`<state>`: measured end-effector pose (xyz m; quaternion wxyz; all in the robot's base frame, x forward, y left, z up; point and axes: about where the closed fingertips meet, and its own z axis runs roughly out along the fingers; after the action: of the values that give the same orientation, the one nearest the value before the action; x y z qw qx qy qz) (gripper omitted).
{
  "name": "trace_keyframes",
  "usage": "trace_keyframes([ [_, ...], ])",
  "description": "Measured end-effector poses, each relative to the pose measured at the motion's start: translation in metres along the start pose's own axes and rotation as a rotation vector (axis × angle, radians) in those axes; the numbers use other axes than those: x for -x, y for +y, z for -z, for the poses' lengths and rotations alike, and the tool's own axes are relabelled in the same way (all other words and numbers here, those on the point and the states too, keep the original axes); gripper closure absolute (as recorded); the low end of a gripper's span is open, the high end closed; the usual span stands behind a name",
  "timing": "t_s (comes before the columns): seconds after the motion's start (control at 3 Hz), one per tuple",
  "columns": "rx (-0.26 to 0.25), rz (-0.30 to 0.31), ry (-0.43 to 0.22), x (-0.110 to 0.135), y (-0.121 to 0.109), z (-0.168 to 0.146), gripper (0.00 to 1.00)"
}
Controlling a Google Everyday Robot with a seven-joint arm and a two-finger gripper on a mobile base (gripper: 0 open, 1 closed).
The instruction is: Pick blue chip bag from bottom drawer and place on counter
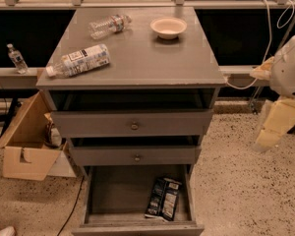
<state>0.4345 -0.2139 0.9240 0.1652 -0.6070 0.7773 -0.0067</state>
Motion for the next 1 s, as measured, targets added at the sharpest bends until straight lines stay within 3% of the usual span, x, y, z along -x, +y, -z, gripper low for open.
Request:
trace_keyframes([
  [0.67,0.117,0.016,-0.179,-0.015,0.03,-0.1,0.0],
  [1.0,0.156,-0.019,-0.249,-0.012,0.046,-0.147,0.0],
])
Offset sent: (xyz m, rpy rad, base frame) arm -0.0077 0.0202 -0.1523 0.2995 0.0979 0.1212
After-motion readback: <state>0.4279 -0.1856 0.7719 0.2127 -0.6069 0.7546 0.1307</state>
